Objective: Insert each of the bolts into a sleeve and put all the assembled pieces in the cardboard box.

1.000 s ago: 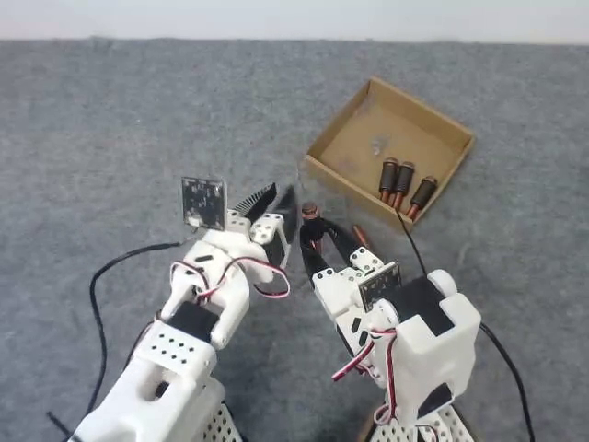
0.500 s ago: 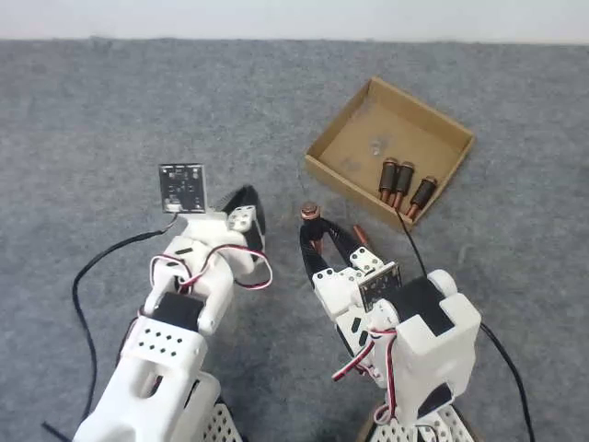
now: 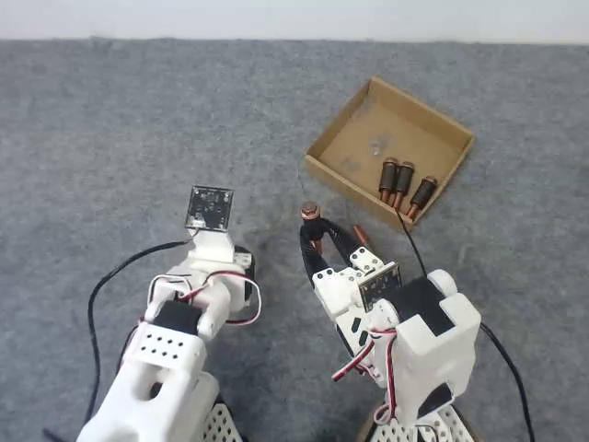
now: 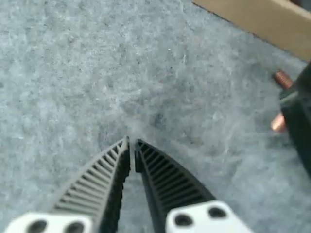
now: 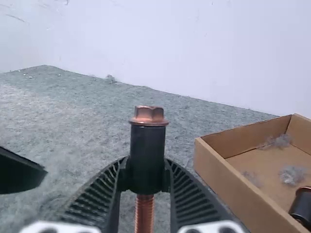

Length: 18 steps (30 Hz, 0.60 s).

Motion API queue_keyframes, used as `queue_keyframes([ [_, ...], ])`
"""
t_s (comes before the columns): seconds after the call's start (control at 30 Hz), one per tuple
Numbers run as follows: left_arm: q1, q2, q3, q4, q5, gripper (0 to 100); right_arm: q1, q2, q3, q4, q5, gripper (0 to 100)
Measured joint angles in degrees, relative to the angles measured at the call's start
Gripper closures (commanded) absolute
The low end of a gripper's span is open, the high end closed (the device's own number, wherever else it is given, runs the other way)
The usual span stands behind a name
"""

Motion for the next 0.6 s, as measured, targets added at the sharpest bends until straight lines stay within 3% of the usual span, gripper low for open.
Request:
queue_keyframes([
  [0.2, -3.0, 0.0, 0.0, 0.0, -0.3, 99, 4.6, 0.0, -0.3, 0.0, 0.0, 98.6],
  [0.6, -3.5, 0.0, 0.0, 0.0, -0.5, 99, 17.3, 0.1, -14.6, 0.0, 0.0, 98.6],
])
